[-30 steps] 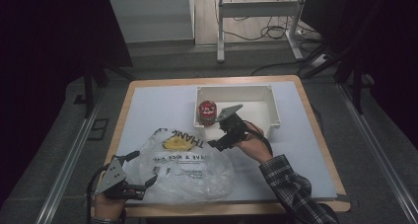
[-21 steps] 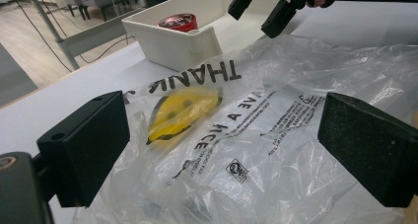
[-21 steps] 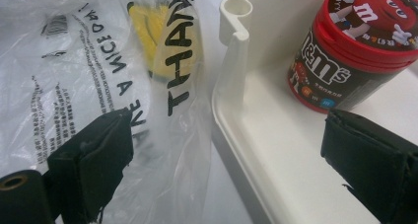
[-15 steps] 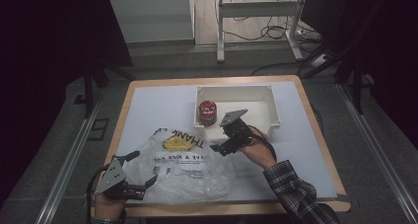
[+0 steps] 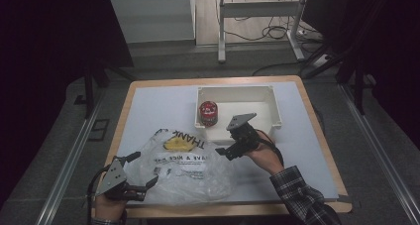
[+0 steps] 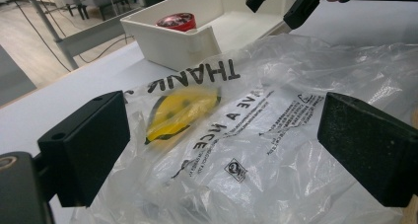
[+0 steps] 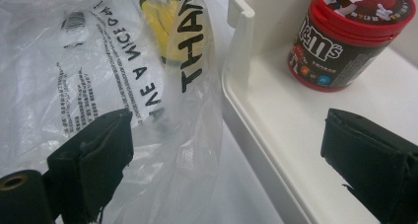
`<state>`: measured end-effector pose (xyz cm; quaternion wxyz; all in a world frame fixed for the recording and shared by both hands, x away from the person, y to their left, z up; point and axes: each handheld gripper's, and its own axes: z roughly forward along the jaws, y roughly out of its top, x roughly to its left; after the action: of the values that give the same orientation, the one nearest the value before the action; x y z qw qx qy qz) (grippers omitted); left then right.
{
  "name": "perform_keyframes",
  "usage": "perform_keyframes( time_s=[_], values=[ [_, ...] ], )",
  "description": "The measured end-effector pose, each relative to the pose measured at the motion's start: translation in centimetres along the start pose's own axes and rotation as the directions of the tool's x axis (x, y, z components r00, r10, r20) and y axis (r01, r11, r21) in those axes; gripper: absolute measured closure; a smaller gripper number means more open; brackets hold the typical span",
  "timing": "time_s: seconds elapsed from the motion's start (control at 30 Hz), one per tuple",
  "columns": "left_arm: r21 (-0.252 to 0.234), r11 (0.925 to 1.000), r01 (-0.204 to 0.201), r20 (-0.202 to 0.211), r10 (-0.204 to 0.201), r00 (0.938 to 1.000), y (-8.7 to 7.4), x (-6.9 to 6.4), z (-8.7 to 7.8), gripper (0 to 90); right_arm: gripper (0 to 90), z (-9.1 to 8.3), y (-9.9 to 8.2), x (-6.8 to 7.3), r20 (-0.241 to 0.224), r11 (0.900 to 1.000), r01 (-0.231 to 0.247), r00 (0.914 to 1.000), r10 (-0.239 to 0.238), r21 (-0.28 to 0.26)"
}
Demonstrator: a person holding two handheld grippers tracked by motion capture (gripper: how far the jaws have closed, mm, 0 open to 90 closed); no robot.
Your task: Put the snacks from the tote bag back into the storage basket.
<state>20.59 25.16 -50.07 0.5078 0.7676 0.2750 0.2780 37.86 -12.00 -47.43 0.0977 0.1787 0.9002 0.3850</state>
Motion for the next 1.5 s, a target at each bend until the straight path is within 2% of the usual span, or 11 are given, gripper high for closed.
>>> perform_keyframes(
  time_s=[0.6, 0.9, 1.5],
  values=[
    [0.001, 1.0, -0.004, -0.001, 0.004, 1.0, 0.0, 0.0, 0.0, 5.6, 6.0, -1.7, -1.2, 0.3, 0.022, 0.9998, -0.006, 0.9997, 0.007, -0.021],
    [0.001, 1.0, -0.005, 0.001, 0.005, 1.0, 0.0, 0.0, -0.1, 5.6, 6.0, -2.2, -2.0, 0.4, 0.04, 0.9999, -0.01, 0.9991, 0.011, -0.013],
    [0.005, 0.9999, -0.013, -0.003, 0.013, 0.9999, 0.1, -0.1, 0.0, 5.8, 6.0, -2.9, -3.4, 0.5, 0.044, 0.9995, -0.025, 0.9987, 0.026, -0.018]
  ],
)
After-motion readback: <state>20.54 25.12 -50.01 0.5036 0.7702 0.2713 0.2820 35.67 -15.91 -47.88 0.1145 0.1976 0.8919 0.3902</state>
